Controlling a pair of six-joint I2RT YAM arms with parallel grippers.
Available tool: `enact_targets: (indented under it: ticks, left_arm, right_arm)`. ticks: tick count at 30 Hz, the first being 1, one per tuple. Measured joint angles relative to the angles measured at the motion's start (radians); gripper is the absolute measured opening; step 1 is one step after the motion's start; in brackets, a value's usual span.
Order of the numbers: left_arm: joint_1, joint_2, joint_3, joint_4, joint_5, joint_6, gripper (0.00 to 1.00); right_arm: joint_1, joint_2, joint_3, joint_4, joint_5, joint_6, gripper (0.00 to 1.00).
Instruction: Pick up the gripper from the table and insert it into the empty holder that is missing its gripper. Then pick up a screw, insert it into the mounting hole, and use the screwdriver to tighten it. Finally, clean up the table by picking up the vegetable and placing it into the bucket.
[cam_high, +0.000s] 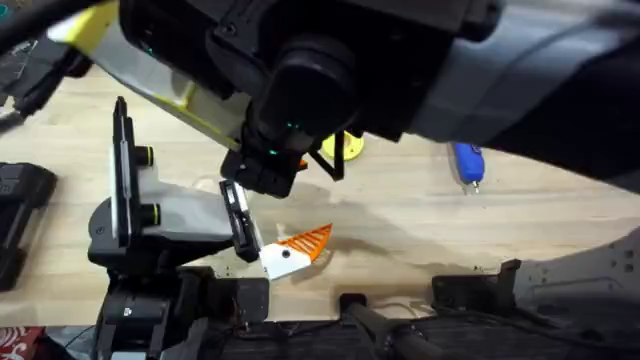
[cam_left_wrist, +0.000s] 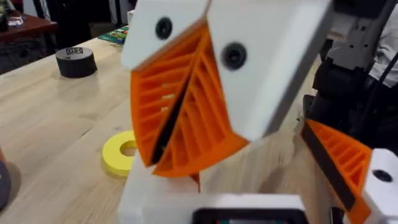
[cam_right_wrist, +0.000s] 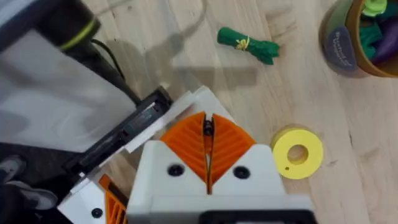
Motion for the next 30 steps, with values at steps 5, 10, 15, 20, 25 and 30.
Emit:
enact_targets:
  ticks: [5, 10, 15, 20, 25, 30]
  left_arm:
    - [0.0, 0.0, 0.0, 0.0, 0.0, 0.0, 0.986]
    - [0.0, 0.0, 0.0, 0.0, 0.001, 0.001, 0.985]
    - [0.0, 0.0, 0.0, -0.001, 0.004, 0.0, 0.985]
    - [0.0, 0.0, 0.0, -0.001, 0.005, 0.0, 0.985]
    - [0.0, 0.0, 0.0, -0.001, 0.005, 0.0, 0.986]
    - [0.0, 0.0, 0.0, -0.001, 0.005, 0.0, 0.985]
  right_arm:
    - [0.0, 0.003, 0.0, 0.0, -0.002, 0.0, 0.005]
    - [0.0, 0.003, 0.0, -0.007, -0.02, 0.0, 0.005]
    - [0.0, 0.003, 0.0, -0.012, -0.023, -0.008, 0.005]
    - [0.0, 0.003, 0.0, -0.012, -0.023, -0.015, 0.005]
    - [0.0, 0.003, 0.0, -0.012, -0.023, -0.015, 0.005]
    - [0.0, 0.003, 0.0, -0.013, -0.023, -0.015, 0.005]
